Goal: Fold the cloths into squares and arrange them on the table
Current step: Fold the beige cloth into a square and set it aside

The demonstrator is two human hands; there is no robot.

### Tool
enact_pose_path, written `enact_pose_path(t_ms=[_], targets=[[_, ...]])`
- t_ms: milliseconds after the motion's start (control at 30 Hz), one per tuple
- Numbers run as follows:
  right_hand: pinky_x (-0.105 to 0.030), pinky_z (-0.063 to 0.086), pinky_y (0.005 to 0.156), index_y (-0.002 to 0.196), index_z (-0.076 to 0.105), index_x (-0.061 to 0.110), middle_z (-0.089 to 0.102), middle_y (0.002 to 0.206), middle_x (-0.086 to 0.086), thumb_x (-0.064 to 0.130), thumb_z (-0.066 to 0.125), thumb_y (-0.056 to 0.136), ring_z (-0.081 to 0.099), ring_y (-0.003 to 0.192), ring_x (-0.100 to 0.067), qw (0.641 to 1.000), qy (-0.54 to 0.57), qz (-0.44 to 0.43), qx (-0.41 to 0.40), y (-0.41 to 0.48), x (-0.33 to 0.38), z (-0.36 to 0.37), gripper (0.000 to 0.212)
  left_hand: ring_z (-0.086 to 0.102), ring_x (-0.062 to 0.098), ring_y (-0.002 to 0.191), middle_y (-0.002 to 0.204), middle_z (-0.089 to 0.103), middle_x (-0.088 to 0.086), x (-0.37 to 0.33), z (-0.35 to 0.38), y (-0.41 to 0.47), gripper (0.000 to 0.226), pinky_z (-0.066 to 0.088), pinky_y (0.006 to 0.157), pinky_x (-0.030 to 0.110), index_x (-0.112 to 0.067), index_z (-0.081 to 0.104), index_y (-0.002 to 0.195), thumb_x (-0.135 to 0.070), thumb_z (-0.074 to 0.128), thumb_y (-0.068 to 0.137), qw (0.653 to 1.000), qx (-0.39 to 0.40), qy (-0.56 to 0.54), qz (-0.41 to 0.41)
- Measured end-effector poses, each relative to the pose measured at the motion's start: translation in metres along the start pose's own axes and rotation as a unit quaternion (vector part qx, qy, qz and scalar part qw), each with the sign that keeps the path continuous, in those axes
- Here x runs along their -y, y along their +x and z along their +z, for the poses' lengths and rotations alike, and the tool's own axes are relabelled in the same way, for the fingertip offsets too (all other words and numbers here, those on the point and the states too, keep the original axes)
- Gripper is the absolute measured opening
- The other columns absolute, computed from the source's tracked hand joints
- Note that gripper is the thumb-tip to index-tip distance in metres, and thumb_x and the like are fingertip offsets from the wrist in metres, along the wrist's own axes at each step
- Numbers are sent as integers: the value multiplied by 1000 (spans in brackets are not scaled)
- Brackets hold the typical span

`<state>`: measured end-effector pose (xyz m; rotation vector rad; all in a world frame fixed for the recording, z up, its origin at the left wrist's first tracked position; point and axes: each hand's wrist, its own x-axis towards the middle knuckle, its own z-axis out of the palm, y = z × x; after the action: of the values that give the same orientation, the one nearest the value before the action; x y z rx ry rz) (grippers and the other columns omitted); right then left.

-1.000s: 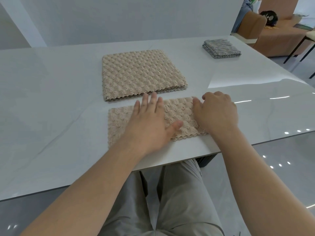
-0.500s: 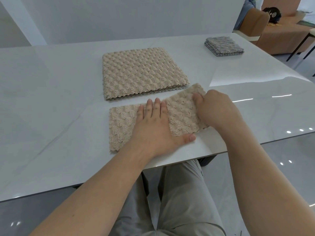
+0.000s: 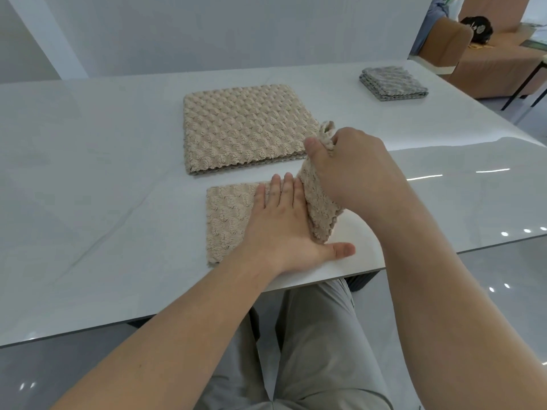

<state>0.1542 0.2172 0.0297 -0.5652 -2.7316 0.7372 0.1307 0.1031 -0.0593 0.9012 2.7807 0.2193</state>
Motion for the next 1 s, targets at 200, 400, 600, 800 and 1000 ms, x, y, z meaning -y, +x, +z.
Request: enact_pose_path(t_ms=[200, 400, 600, 800, 1000], targets=[[-30, 32, 51, 88, 53, 17, 61, 83, -2, 54, 47, 97, 58, 71, -20, 1000, 30, -1, 6, -7, 5, -3, 39, -20, 19, 153, 168, -17, 3, 35, -48, -22, 145, -6, 126, 43, -14, -9, 161, -93, 58, 58, 994, -22, -94, 46], [-33, 57, 65, 111, 58, 17, 58, 81, 7, 31, 52, 95, 65, 67, -16, 994, 72, -40, 73, -28, 24, 9, 22, 64, 1, 84, 113, 71, -8, 94, -65, -40, 33, 44, 80, 18, -28, 68, 126, -35, 68, 94, 936, -222, -229, -146], [-35, 56, 72, 121, 58, 16, 63, 104, -2, 29, 49, 96, 62, 82, -18, 989, 34, -99, 101, -45, 43, 42, 29, 73, 15, 72, 79, 74, -7, 121, -48, -43, 10, 61, 82, 39, -24, 74, 92, -16, 74, 86, 898, -213, -320, -214], [-36, 46, 67, 98, 52, 17, 54, 94, -2, 28, 47, 95, 56, 85, -24, 981, 5, -143, 131, -56, 55, 63, 13, 73, 12, 59, 76, 75, -1, 124, -44, -42, 14, 57, 59, 23, -21, 71, 90, -7, 75, 87, 875, -209, -375, -222], [-37, 42, 68, 90, 40, 19, 46, 91, -1, 29, 46, 94, 54, 89, -28, 976, -4, -165, 141, -62, 62, 71, 13, 71, 10, 56, 72, 75, -1, 128, -43, -44, 16, 51, 50, 17, -19, 72, 90, -5, 75, 84, 868, -217, -395, -210]])
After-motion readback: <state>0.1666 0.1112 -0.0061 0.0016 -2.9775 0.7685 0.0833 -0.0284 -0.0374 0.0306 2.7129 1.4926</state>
